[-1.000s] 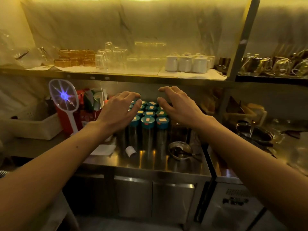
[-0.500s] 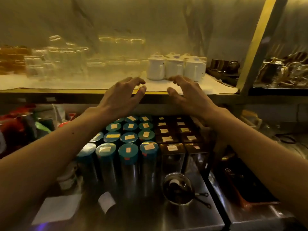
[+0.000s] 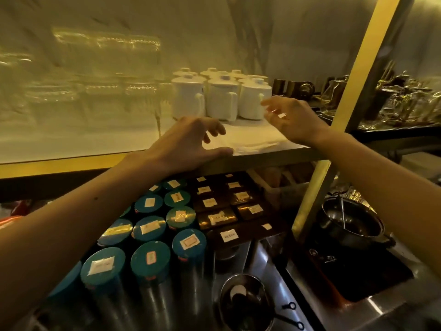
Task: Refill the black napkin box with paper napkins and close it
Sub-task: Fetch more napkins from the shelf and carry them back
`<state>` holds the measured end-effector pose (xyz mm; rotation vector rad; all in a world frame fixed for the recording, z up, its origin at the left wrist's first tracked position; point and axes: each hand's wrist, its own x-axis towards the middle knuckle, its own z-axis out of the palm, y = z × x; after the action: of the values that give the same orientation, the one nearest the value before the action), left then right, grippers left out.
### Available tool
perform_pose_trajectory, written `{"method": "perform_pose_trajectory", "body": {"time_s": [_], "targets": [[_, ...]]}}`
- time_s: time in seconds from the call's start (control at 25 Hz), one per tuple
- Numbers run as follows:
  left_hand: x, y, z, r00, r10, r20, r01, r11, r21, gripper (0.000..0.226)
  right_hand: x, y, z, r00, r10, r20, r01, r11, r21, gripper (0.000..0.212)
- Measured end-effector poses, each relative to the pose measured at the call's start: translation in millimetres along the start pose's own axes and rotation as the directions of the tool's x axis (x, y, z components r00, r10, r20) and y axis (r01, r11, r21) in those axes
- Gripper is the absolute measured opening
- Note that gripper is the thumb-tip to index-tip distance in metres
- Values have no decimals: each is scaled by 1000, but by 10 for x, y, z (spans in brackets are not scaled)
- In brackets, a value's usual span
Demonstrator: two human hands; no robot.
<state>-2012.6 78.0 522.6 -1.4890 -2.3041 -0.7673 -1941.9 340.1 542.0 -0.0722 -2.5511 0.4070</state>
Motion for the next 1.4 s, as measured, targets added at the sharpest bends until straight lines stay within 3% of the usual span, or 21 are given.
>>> {"method": "perform_pose_trajectory", "body": {"time_s": [0.36, 0.56, 0.72, 0.88, 1.0, 1.16, 1.4], "targets": [[350, -26, 221, 997, -57, 43, 55, 998, 36, 61, 466, 854, -11, 914, 136, 383, -135, 990, -29, 32], [441, -47, 267, 993, -64, 97, 63, 998, 18, 51, 585, 1086, -27, 870, 129, 476, -152, 988, 10, 31], [496, 11, 249, 980, -85, 181, 86, 996, 2, 70, 633, 1200, -84, 834, 108, 541, -203, 972, 119, 39], [537, 4, 289, 983, -101, 154, 98, 995, 29, 38, 664, 1255, -106, 795, 91, 599, -263, 943, 205, 45], [551, 13, 289, 982, -142, 126, 141, 990, 19, 21, 716, 1244, -39, 783, 86, 616, -247, 952, 180, 45], [534, 34, 272, 983, -146, 112, 147, 989, -2, 17, 708, 1229, 25, 824, 56, 564, -187, 967, 176, 36], [440, 44, 268, 989, -115, -96, 113, 993, -24, 20, 557, 1183, 46, 913, -65, 402, -47, 964, 262, 32]]}}
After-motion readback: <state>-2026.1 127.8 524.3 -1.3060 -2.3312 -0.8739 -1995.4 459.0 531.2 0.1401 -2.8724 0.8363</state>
